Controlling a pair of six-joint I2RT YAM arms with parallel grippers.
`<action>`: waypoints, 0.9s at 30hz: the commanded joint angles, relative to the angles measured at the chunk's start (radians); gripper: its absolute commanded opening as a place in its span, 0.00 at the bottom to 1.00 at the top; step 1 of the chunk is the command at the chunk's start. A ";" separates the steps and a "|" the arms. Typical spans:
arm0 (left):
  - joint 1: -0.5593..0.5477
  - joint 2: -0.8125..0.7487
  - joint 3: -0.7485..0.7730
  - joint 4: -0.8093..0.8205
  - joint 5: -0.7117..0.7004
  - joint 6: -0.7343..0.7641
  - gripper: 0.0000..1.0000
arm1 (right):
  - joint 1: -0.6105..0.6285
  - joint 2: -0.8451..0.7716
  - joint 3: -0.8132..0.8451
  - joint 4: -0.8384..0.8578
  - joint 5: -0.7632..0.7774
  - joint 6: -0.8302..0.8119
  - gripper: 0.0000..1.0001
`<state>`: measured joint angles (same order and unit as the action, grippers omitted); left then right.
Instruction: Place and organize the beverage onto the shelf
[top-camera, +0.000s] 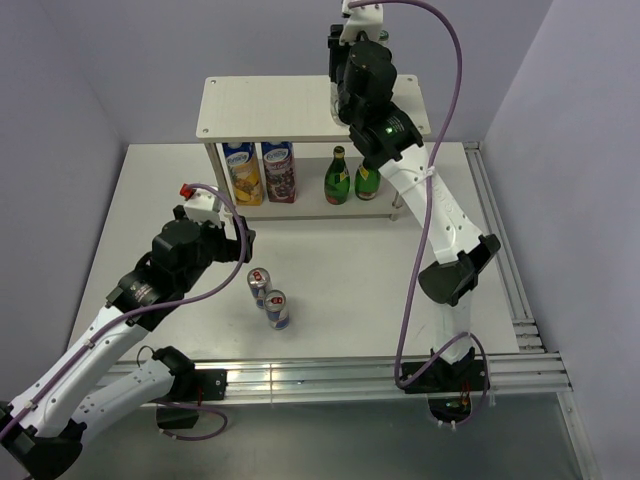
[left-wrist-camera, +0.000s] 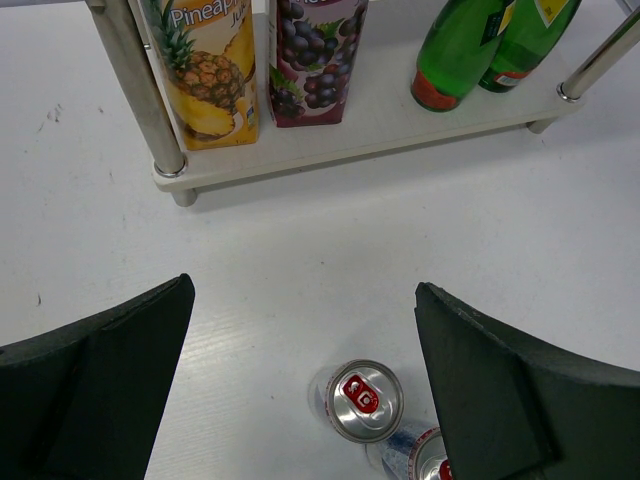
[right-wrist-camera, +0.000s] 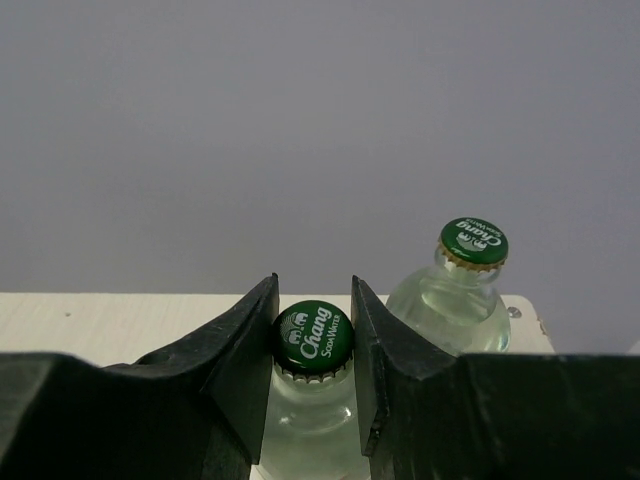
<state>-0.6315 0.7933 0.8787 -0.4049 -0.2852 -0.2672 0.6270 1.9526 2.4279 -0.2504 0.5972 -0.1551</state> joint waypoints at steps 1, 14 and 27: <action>0.007 -0.020 -0.001 0.034 0.017 -0.003 1.00 | -0.012 -0.023 0.000 0.197 0.016 -0.060 0.00; 0.006 -0.031 -0.004 0.032 0.011 -0.003 0.99 | -0.016 -0.026 -0.116 0.244 0.065 -0.061 0.54; 0.013 -0.025 -0.006 0.037 0.014 -0.001 0.99 | -0.010 -0.126 -0.279 0.312 0.096 -0.049 0.92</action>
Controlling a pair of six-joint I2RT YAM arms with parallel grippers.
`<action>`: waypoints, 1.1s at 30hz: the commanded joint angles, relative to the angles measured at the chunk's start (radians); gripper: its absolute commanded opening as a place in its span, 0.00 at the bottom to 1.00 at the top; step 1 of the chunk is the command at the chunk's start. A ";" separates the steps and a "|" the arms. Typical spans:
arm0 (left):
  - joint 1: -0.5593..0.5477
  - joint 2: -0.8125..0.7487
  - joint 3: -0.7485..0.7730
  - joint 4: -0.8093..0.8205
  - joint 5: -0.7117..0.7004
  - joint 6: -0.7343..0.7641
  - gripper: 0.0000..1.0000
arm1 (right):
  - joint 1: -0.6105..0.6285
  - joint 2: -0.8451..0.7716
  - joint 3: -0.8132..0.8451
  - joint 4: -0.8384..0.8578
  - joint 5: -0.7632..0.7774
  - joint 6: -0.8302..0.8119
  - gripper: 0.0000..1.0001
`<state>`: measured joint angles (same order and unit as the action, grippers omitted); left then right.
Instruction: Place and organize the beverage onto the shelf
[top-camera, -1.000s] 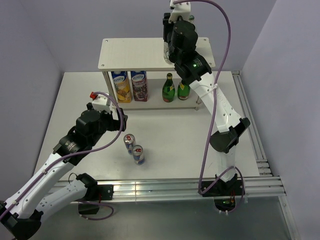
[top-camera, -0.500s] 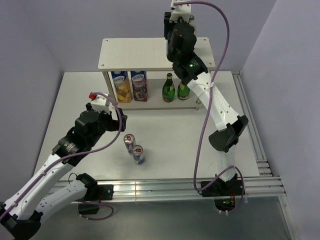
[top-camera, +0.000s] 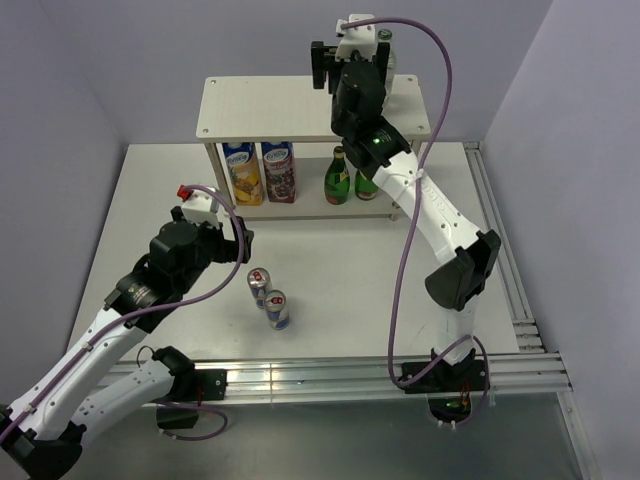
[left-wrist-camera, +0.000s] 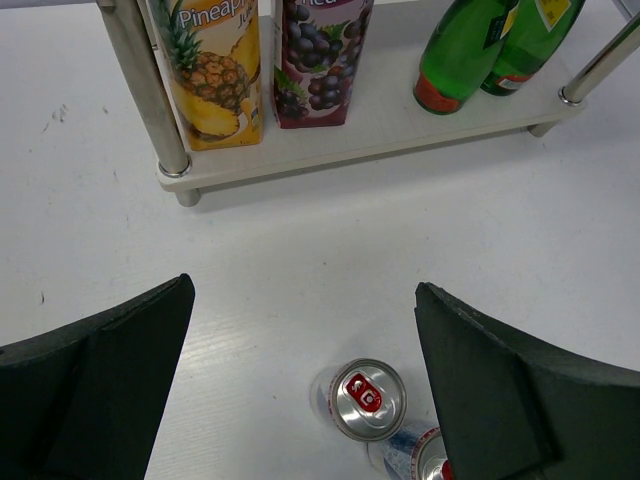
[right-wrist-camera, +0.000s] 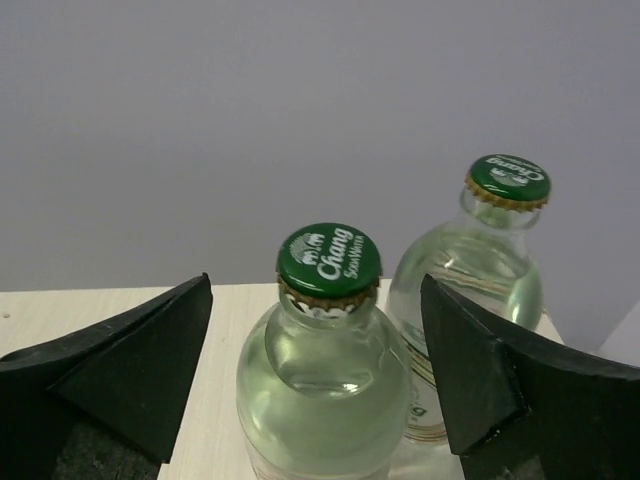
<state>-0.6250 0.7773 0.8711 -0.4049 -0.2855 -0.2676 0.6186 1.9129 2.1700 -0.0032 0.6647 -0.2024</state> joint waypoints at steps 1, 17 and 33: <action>0.008 -0.009 0.002 0.037 0.014 -0.001 0.99 | 0.000 -0.103 -0.033 0.074 0.032 -0.002 0.93; 0.022 0.004 -0.001 0.040 0.013 0.001 0.99 | 0.027 -0.343 -0.372 0.123 0.072 0.090 0.93; 0.021 0.040 0.000 0.038 0.049 -0.005 0.99 | 0.173 -0.756 -0.762 0.069 0.182 0.253 0.92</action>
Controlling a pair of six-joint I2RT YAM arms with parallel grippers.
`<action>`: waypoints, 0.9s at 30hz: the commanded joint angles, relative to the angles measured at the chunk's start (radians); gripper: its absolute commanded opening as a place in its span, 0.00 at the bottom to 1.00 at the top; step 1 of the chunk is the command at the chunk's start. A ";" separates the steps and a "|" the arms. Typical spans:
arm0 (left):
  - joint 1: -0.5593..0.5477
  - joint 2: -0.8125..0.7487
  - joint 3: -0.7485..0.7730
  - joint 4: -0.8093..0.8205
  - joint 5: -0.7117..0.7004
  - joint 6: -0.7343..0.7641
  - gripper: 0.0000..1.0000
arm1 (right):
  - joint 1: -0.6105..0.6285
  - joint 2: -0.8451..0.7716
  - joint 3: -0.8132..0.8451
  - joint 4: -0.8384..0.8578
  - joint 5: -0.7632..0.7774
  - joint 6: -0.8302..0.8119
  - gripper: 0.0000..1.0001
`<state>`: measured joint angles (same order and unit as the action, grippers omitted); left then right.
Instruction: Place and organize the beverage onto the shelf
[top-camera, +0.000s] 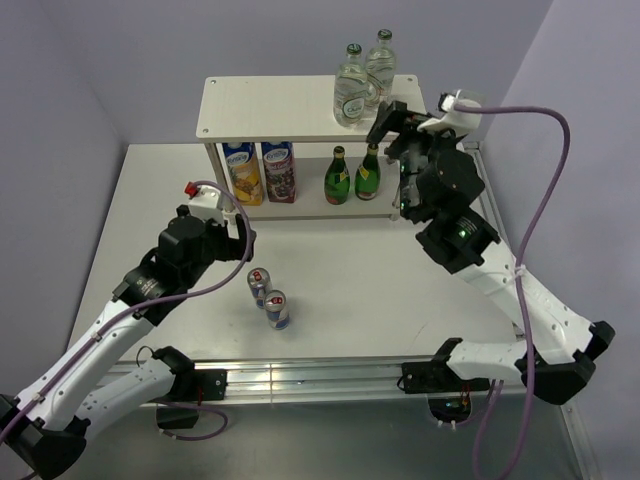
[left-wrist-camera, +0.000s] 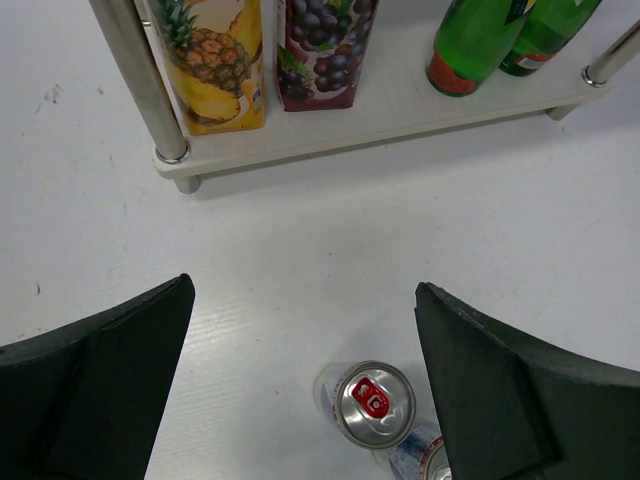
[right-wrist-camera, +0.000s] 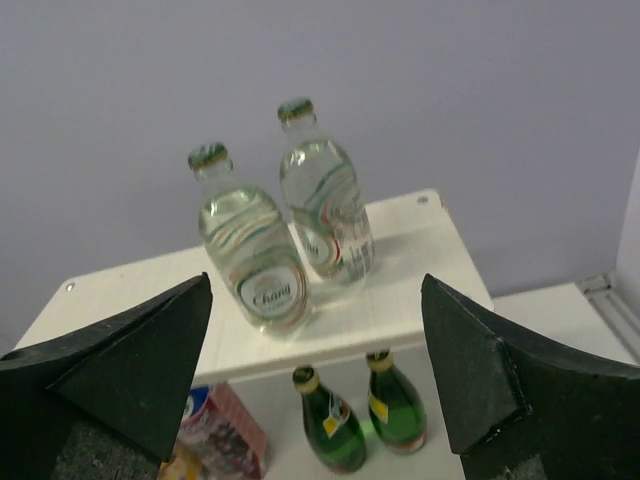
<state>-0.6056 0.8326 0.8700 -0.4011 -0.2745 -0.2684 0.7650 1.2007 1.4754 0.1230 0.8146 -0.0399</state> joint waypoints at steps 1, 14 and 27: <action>-0.002 -0.009 0.004 0.025 0.037 -0.008 0.99 | 0.042 -0.105 -0.094 -0.106 0.031 0.153 0.91; -0.505 0.033 -0.092 -0.157 -0.477 -0.553 0.99 | 0.685 -0.383 -0.560 -0.716 0.357 0.759 0.90; -0.809 -0.020 0.003 -0.563 -0.784 -0.932 0.99 | 0.959 -0.040 -0.737 -0.432 0.158 0.918 0.93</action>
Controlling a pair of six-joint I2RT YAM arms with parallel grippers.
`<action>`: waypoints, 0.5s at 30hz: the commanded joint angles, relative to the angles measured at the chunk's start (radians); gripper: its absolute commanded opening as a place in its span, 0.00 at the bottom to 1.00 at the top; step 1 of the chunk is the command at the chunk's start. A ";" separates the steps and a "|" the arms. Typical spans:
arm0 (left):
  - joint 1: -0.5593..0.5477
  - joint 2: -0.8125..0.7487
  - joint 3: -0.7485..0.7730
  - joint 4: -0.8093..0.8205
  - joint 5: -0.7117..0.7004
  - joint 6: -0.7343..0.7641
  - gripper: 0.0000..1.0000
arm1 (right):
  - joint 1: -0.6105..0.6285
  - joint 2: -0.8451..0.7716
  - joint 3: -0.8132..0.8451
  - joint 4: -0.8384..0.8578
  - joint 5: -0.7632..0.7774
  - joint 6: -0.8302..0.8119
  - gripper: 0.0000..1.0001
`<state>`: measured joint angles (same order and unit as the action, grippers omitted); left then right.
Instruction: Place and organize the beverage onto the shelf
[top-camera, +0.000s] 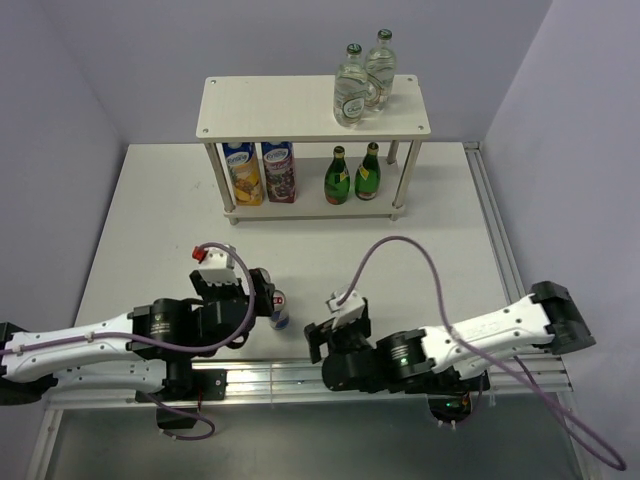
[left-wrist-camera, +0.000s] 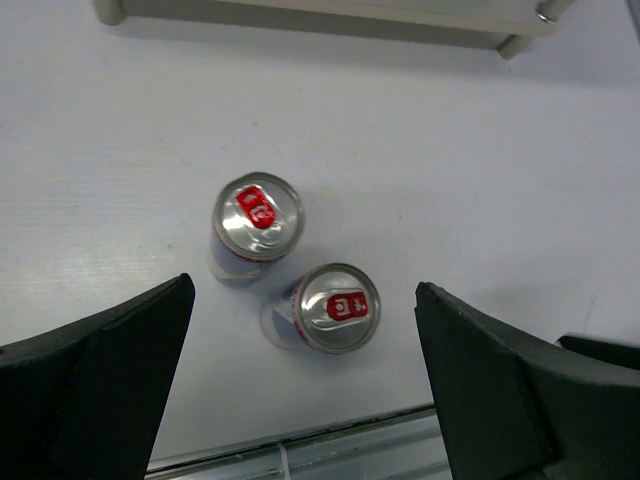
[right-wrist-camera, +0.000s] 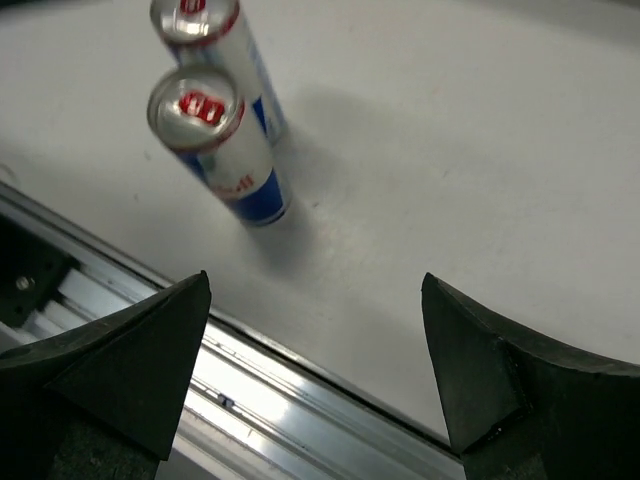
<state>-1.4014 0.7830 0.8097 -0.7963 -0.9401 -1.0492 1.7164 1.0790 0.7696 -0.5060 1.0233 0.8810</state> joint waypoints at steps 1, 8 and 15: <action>-0.013 0.036 0.066 -0.231 -0.133 -0.175 0.99 | 0.006 0.110 -0.042 0.298 -0.067 -0.022 0.93; -0.013 -0.114 0.016 -0.194 -0.118 -0.151 0.99 | -0.075 0.318 -0.023 0.562 -0.183 -0.149 0.94; -0.011 -0.173 -0.018 -0.162 -0.129 -0.135 0.99 | -0.126 0.491 0.014 0.733 -0.181 -0.208 0.94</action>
<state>-1.4090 0.5938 0.8165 -0.9997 -1.0458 -1.2079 1.6077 1.5288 0.7490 0.0757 0.8352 0.7094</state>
